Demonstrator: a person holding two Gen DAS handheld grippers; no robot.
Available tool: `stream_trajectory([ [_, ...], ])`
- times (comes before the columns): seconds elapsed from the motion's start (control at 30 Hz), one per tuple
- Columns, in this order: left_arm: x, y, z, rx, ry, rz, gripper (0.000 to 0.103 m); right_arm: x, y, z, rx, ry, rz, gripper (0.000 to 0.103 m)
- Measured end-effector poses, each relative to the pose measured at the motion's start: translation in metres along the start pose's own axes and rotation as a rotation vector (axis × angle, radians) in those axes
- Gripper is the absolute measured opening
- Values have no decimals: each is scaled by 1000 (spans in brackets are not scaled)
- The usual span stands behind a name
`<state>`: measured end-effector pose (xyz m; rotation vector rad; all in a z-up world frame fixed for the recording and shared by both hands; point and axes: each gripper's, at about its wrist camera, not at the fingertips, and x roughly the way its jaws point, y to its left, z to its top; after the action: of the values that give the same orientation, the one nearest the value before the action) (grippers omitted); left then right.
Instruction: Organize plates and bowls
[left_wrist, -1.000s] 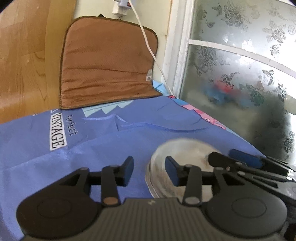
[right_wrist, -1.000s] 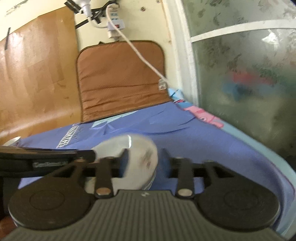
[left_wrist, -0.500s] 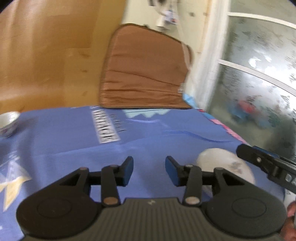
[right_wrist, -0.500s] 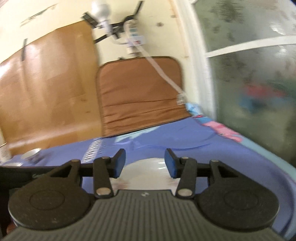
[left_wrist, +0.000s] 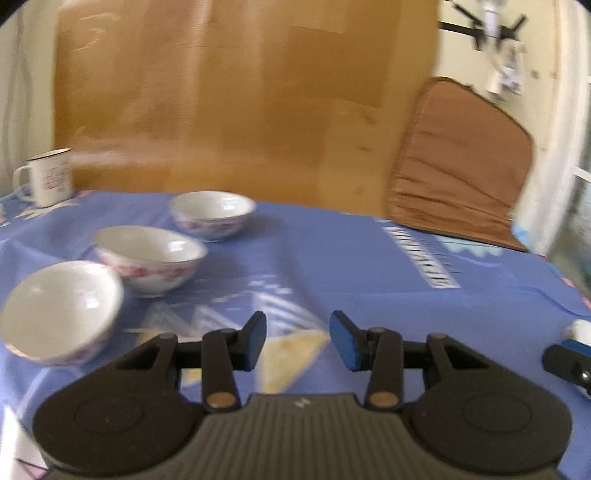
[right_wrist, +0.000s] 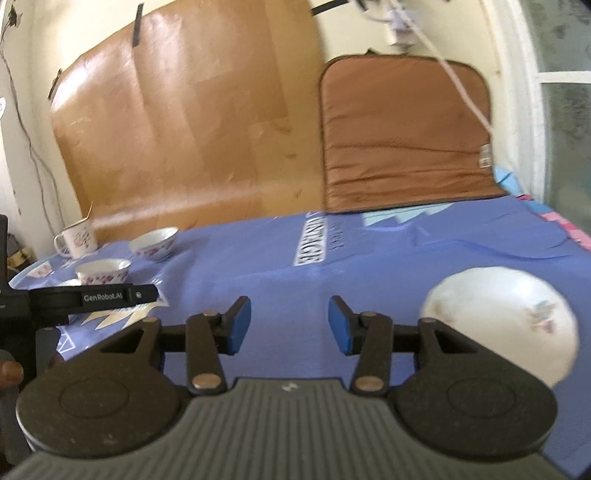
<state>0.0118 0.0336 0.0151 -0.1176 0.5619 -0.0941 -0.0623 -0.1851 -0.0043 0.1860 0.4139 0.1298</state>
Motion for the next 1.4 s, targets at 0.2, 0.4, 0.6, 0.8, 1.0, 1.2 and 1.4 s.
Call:
stream_trajectory([
  [0.2, 2, 20, -1, -91, 10, 10, 39, 10, 17, -4, -35, 27, 9, 50],
  [0.4, 2, 23, -3, -97, 4, 14, 39, 15, 19, -4, -33, 38, 1, 50],
  [0.6, 2, 25, -3, -100, 8, 12, 39, 15, 20, -6, -31, 45, 4, 50],
  [0.8, 2, 24, -4, -94, 5, 23, 42, 23, 23, -2, -31, 47, 16, 50],
  [1.0, -1, 21, -5, -82, -15, 42, 43, 41, 41, 9, -61, -14, 35, 50],
  [1.2, -6, 20, -5, -70, -50, 53, 45, 74, 52, 24, -44, -69, 50, 50],
  [1.4, -6, 15, -5, -39, -56, 59, 46, 86, 47, 14, -14, -27, 76, 50],
])
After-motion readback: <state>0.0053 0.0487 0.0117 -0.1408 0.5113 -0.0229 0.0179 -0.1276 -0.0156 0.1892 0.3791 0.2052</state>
